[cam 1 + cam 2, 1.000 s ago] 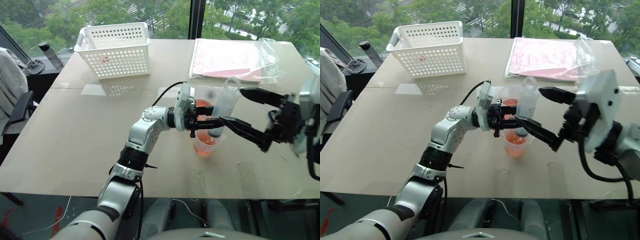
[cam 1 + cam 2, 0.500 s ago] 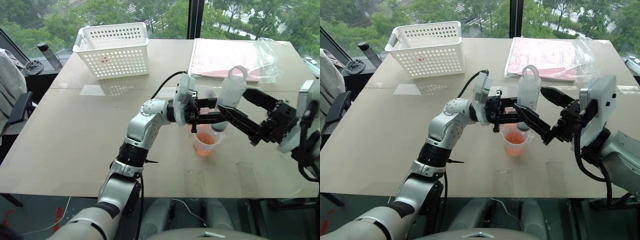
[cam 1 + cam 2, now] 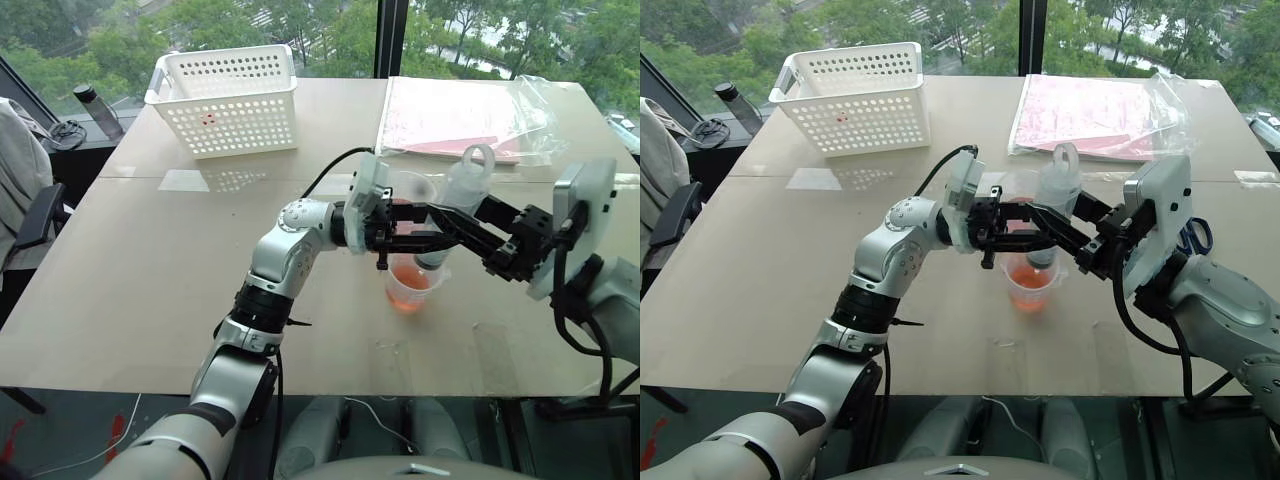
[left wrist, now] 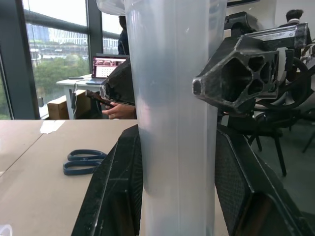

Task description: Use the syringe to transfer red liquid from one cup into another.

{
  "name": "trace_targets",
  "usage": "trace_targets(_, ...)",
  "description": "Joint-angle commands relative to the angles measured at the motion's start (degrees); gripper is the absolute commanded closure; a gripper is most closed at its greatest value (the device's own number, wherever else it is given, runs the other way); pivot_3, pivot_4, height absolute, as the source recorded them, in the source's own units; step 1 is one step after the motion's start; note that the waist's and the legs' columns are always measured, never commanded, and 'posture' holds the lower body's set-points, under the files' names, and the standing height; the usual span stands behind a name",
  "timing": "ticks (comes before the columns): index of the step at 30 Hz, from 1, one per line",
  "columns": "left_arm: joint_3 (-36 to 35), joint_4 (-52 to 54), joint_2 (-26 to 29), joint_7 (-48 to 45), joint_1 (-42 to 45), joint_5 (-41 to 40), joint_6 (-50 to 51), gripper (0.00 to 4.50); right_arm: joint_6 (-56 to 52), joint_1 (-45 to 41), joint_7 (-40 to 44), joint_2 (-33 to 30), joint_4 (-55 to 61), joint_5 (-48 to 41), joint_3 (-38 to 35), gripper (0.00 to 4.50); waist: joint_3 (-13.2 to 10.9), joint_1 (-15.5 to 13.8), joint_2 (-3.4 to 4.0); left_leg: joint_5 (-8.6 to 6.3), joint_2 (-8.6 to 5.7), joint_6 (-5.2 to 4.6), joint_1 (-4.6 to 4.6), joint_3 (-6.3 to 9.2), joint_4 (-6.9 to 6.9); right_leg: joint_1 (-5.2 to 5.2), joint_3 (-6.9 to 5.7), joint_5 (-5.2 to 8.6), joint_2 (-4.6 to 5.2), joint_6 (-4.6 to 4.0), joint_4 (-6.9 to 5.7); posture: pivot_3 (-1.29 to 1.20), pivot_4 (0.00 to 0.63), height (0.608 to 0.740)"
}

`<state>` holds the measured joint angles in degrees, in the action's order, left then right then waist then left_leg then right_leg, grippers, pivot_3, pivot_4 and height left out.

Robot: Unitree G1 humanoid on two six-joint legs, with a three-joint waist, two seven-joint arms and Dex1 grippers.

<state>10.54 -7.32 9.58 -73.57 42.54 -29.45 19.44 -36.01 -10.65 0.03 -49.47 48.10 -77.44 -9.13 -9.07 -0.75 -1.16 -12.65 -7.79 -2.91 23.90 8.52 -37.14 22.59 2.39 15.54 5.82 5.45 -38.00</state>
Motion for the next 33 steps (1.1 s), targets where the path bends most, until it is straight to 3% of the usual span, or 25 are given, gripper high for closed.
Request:
trace_targets(1, -2.1, 3.2, 0.0, 2.4, 1.8, -1.4, 0.5, 1.25, 0.7, 2.3, 2.5, -0.3, 1.1, -0.6, -3.6, 2.98, 0.0, 0.0, 0.00, 0.00, 0.00, 0.00, 0.00, 0.03, -0.01, 0.00, -0.03, 0.00, 0.00, 0.00, 0.00, 0.00, 0.150, 0.740)
trace_targets(3, -4.0, 6.4, 1.4, 4.9, 2.3, -3.2, 4.1, 0.26, 0.9, 3.8, 3.3, -1.5, 1.1, -2.8, -7.2, 2.99, 0.0, 0.0, -0.01, 0.00, 0.00, 0.00, 0.00, 0.02, -0.01, 0.00, -0.01, 0.00, 0.01, 0.00, 0.00, 0.00, 0.150, 0.740)
trace_targets(4, -4.7, 7.8, 2.2, 5.5, 2.4, -4.1, 5.5, 0.03, 0.8, 4.4, 3.7, -2.1, 1.0, -3.8, -8.7, 2.99, 0.0, 0.1, 0.00, 0.00, 0.00, 0.00, 0.00, 0.02, -0.01, 0.00, 0.01, 0.00, 0.04, 0.00, -0.01, 0.00, 0.150, 0.740)
trace_targets(8, -6.7, 19.9, 10.0, 7.8, -3.8, -6.0, 10.5, 0.00, -1.6, 6.0, 3.6, -8.6, -2.5, -12.2, -18.9, 2.99, 0.0, 0.8, 0.07, 0.00, 0.02, 0.00, 0.00, -0.01, 0.07, 0.04, 0.07, 0.00, 0.06, 0.00, -0.01, 0.00, 0.150, 0.740)
trace_targets(11, -9.1, 25.2, 16.7, 7.5, -6.2, -9.4, 15.5, 0.00, -5.1, 7.8, -0.1, -14.7, -8.3, -24.5, -24.8, 2.99, 0.0, 0.9, 0.08, 0.00, 0.02, 0.00, -0.09, -0.05, 0.16, 0.01, 0.11, 0.00, 0.07, 0.00, 0.01, 0.00, 0.150, 0.740)
trace_targets(15, -12.4, 27.1, 22.1, 8.1, -6.9, -13.2, 18.7, 0.00, -7.7, 5.5, -3.2, -21.6, -16.0, -35.0, -26.9, 2.99, 0.0, 0.8, 0.09, -0.01, 0.04, -0.01, -0.08, -0.03, 0.16, 0.00, 0.05, 0.00, 0.08, -0.02, 0.01, 0.00, 0.150, 0.740)
trace_targets(20, -14.4, 30.8, 25.0, 10.1, -10.1, -16.3, 21.0, 0.00, -12.6, 0.7, -3.1, -22.2, -24.0, -35.6, -23.6, 2.99, 0.0, 0.8, 0.08, -0.01, 0.04, -0.02, -0.06, -0.07, 0.16, -0.02, 0.05, 0.00, 0.11, -0.02, 0.10, 0.00, 0.150, 0.740)
trace_targets(24, -16.0, 35.6, 27.0, 12.6, -14.8, -17.7, 21.5, 0.00, -17.3, -3.0, -8.1, -24.7, -31.5, -35.6, -12.5, 2.99, 0.0, 1.1, 0.11, -0.01, 0.04, -0.01, -0.04, -0.10, 0.23, 0.03, 0.09, 0.01, 0.13, -0.03, 0.10, 0.00, 0.150, 0.740)
trace_targets(29, -17.3, 38.9, 27.9, 16.1, -18.2, -19.1, 21.6, 0.00, -22.4, -14.5, -13.2, -19.5, -39.5, -28.9, 3.1, 2.99, -0.1, 1.5, 0.19, 0.00, 0.08, -0.01, -0.07, -0.16, 0.30, 0.06, 0.13, 0.01, 0.13, -0.04, 0.10, 0.00, 0.150, 0.740)
trace_targets(33, -17.9, 40.3, 29.0, 17.9, -20.6, -19.1, 21.3, 0.00, -28.6, -21.2, -12.9, -14.3, -46.4, -23.4, 9.4, 2.99, -0.1, 1.4, 0.24, 0.00, 0.08, 0.00, -0.05, -0.18, 0.33, 0.11, 0.15, 0.01, 0.11, -0.04, 0.10, 0.00, 0.150, 0.740)
